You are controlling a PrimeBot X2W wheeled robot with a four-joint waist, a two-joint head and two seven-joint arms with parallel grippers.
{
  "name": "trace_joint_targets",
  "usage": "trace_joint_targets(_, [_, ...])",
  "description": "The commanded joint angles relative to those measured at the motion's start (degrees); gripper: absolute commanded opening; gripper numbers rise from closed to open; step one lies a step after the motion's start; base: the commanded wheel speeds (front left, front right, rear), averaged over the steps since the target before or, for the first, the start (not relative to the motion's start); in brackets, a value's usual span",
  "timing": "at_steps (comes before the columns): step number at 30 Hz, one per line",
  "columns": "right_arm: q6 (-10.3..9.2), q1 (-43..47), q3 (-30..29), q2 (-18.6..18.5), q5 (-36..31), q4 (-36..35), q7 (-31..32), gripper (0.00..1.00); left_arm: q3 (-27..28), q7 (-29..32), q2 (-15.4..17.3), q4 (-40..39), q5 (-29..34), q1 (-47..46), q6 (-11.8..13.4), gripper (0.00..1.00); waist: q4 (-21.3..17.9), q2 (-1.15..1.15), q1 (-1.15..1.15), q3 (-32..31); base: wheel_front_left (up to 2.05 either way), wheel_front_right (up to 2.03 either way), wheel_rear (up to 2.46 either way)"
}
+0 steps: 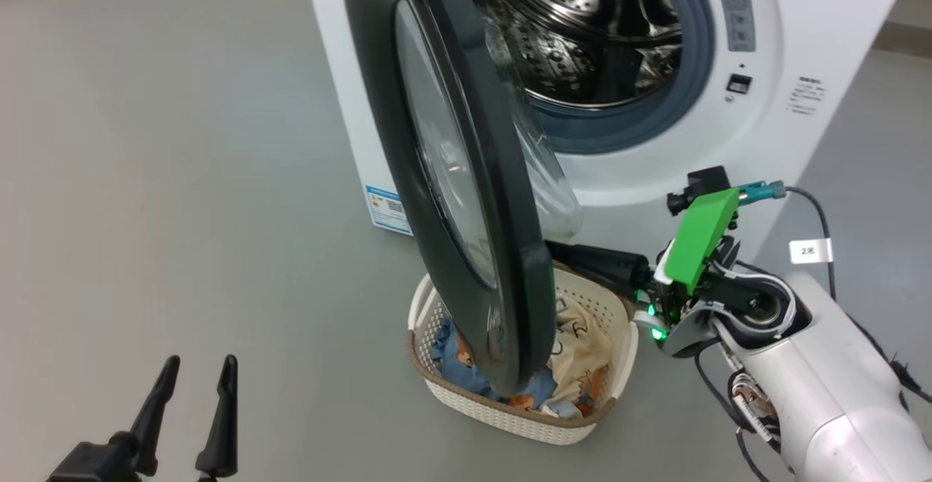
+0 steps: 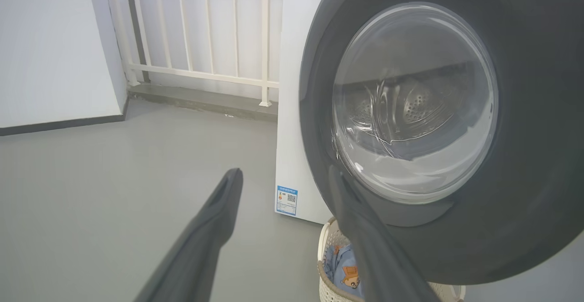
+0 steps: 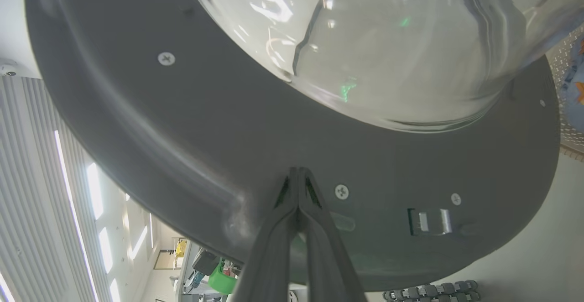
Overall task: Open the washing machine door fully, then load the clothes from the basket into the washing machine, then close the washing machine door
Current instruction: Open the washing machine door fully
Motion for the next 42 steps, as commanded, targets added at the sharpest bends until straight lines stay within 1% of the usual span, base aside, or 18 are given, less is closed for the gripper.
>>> trace_joint_targets(1, [0.44,0.1,0.8,1.5,0.6,-2.1,0.6,0.0,2.3,-0.4,1.3,-0.8,0.5,-0.9,0.0,1.0,1.4,0.0,0.0,-0.8,0.0,0.0,0.0])
trace_joint_targets(9, [0.44,0.8,1.2,2.6,0.4,-2.4,1.1,0.0,2.3,-0.4,1.1,-0.7,0.6,-0.8,0.0,1.0,3.2,0.0,0.0,-1.0,0.0,0.0,0.0])
trace_joint_targets(19, [0.44,0.9,1.4,3.4,0.3,-2.7,1.4,0.0,2.7,-0.4,1.0,-0.9,0.8,-0.5,0.0,1.0,3.3,0.0,0.0,-1.1,0.0,0.0,0.0])
trace_joint_targets(30, [0.44,1.1,0.6,3.5,-0.5,-3.4,1.0,0.0,3.2,-0.4,0.8,-1.0,1.0,-0.7,0.0,1.0,1.7,0.0,0.0,-0.9,0.0,0.0,0.0])
trace_joint_targets(39, [0.44,2.6,-0.7,1.7,-2.4,-7.0,-1.1,0.0,3.1,-0.4,0.8,-1.2,1.0,-0.4,0.0,1.0,-1.1,0.0,0.0,-1.4,0.0,0.0,0.0])
trace_joint_targets(40, [0.44,2.8,-0.8,1.5,-2.6,-7.7,-1.3,0.17,3.0,-0.4,0.8,-1.2,1.0,-0.4,0.0,1.0,-1.5,0.0,0.0,-1.5,0.0,0.0,0.0])
trace_joint_targets(42, [0.44,3.4,-0.9,1.0,-3.4,-9.5,-2.2,0.41,2.9,-0.4,0.9,-1.3,1.1,-0.4,0.0,1.0,-2.3,0.0,0.0,-1.6,0.0,0.0,0.0])
